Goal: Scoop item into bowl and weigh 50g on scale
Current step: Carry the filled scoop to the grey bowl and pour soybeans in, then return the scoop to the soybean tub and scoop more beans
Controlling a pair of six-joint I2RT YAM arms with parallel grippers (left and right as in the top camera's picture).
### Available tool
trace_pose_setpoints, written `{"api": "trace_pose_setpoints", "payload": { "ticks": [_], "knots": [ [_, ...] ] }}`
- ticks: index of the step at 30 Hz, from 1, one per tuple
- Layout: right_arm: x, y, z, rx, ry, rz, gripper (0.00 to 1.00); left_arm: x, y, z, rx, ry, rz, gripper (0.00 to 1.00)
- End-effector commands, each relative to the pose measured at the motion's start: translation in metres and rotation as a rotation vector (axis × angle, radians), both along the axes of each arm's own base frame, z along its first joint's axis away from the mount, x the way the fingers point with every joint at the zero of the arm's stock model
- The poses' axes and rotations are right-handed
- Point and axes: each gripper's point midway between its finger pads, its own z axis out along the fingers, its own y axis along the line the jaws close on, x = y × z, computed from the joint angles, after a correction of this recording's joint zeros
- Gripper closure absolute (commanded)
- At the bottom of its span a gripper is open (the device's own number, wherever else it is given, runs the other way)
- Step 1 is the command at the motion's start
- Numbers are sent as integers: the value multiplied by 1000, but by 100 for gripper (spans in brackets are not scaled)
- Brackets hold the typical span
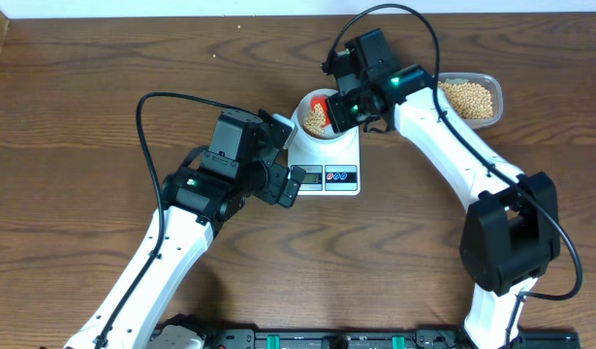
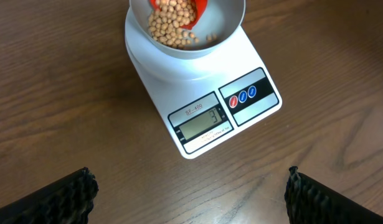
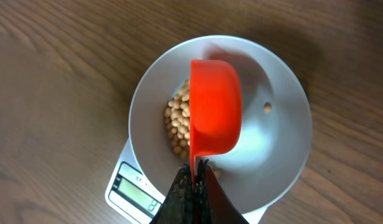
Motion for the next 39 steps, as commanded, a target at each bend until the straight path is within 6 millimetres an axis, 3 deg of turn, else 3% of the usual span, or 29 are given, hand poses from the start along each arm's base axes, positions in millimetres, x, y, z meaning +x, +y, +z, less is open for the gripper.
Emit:
{"api": "trace_pose_setpoints", "payload": {
  "ticks": [1,17,32,39],
  "knots": [
    [7,-3,22,-81,-107,-15,99,2,1,2,8,-9,-3,2],
    [5,3,51,-154,-241,12,99,2,1,2,8,-9,-3,2],
    [-7,-4,109,-90,-329,-22,99,2,1,2,8,-9,-3,2],
    [-20,-38,146,96,-256,-57,99,2,1,2,8,-9,-3,2]
  ]
}}
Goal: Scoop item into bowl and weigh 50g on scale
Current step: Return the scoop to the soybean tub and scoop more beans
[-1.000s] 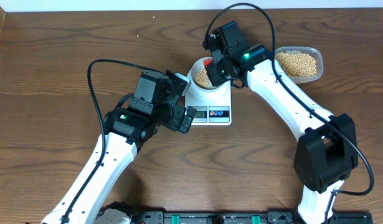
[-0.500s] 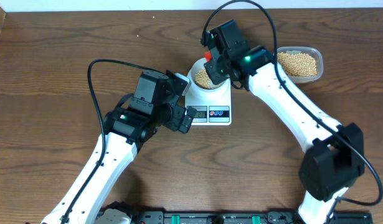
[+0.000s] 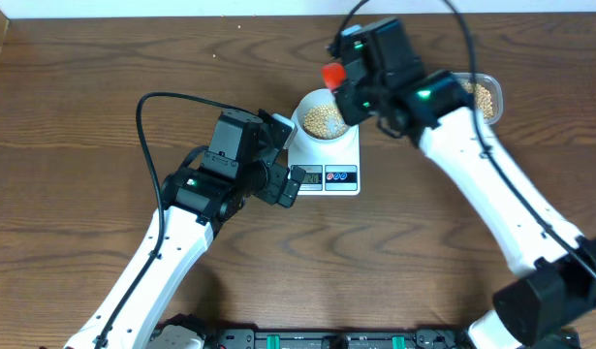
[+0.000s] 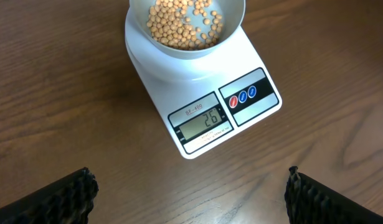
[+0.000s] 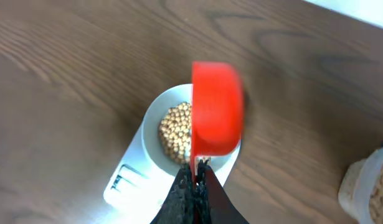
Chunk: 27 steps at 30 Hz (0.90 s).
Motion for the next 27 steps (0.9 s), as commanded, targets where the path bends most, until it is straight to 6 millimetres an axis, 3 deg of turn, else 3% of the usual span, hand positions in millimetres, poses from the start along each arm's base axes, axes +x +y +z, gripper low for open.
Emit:
{"api": "trace_pose_setpoints", "payload": {
  "ticks": [1,6,17,21,27],
  "knots": [
    [-7,-19,41,184,20,2,99,2,1,2,8,-9,-3,2],
    [-6,-66,55,299,69,-45,99,2,1,2,8,-9,-3,2],
    [3,-215,24,178,139,-434,99,2,1,2,8,-9,-3,2],
    [5,-245,8,137,170,-520,99,2,1,2,8,-9,-3,2],
    [14,-257,-28,115,252,-530,99,2,1,2,8,-9,-3,2]
  ]
}}
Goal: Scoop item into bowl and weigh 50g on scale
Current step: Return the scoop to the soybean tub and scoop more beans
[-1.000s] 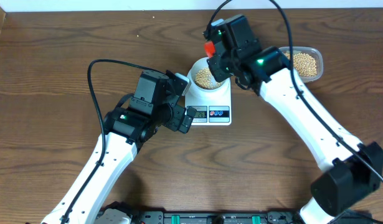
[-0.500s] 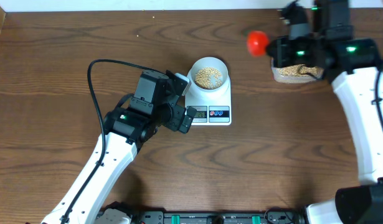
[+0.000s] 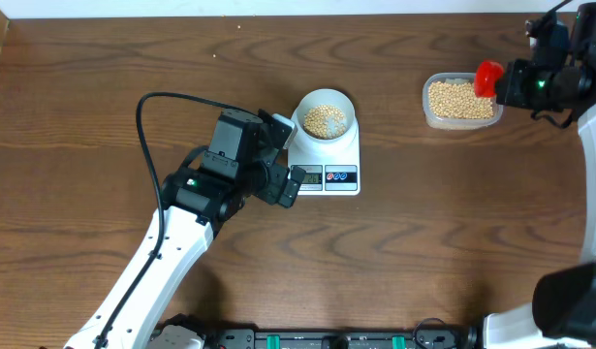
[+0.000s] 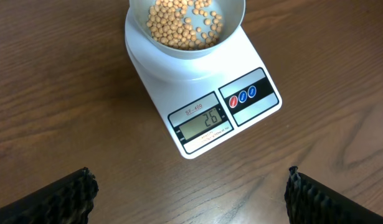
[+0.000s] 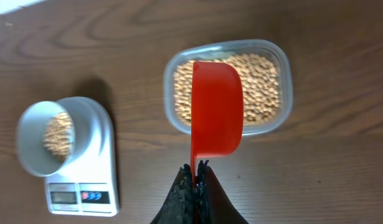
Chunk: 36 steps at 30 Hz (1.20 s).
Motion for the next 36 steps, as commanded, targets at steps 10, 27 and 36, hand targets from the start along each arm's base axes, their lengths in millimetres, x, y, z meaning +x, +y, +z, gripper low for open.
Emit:
{"api": "trace_pose_setpoints", "payload": {
  "ticks": [10,27,36],
  "knots": [
    [31,-8,-108,18,204,17,99,2,1,2,8,-9,-3,2],
    [48,26,-138,280,201,108,99,2,1,2,8,-9,-3,2],
    [46,-5,-123,407,143,81,99,2,1,2,8,-9,-3,2]
  ]
}}
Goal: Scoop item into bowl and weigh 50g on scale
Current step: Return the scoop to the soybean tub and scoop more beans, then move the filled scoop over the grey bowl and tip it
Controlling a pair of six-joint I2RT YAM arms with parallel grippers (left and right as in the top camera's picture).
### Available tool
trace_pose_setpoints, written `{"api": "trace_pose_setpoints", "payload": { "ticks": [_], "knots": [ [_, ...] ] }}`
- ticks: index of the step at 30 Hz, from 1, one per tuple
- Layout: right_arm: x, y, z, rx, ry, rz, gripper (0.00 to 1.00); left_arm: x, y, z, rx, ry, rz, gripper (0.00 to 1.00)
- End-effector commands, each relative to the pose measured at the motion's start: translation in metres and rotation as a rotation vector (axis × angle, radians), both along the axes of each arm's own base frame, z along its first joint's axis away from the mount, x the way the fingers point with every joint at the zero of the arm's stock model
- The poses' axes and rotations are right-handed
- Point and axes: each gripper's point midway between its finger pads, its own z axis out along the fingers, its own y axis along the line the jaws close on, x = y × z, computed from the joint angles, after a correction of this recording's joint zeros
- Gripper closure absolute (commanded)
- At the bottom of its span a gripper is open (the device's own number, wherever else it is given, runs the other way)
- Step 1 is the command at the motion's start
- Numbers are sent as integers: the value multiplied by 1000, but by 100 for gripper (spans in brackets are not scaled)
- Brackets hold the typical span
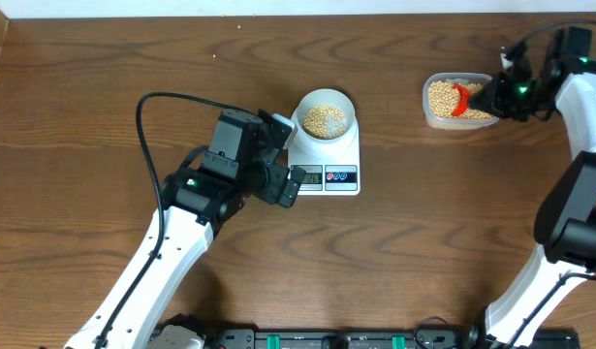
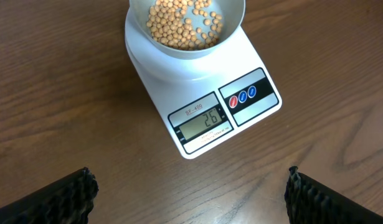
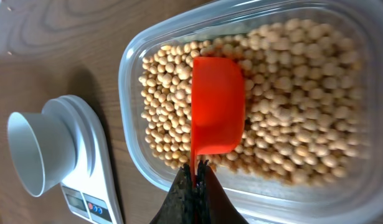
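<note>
A white bowl (image 1: 325, 117) part-filled with soybeans sits on the white scale (image 1: 327, 165), whose display (image 2: 201, 122) reads 26. My right gripper (image 3: 194, 176) is shut on the handle of a red scoop (image 3: 217, 106), which is down among the beans in the clear plastic tub (image 1: 459, 99) at the far right. My left gripper (image 2: 191, 193) is open just in front of the scale, nothing between its fingers.
The wooden table (image 1: 104, 87) carries only the scale and tub. The scale's three buttons (image 2: 242, 96) face my left wrist camera. A black cable (image 1: 147, 126) loops off the left arm.
My right gripper has brought the red scoop from above the tub down into the beans. The left arm and the scale reading of 26 have not changed.
The scoop was tipped over the bowl, beans pouring out. Then it was lifted clear and the display read 26. After that the right arm held it above the bean tub at the far right, and now it lies in the beans.
</note>
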Motion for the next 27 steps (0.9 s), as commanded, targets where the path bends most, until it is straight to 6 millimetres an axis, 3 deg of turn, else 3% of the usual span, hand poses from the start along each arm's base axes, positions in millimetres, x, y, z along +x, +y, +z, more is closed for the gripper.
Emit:
{"api": "trace_pose_setpoints", "payload": {
  "ticks": [1,7,21,27],
  "knots": [
    [0,0,7,89,-42,26,99,2,1,2,8,-9,-3,2],
    [-5,-2,19,184,-81,51,99,2,1,2,8,-9,-3,2],
    [-19,-26,50,389,-179,31,99,2,1,2,8,-9,-3,2],
    [-19,3,78,541,-261,115,99,2,1,2,8,-9,-3,2]
  ]
}}
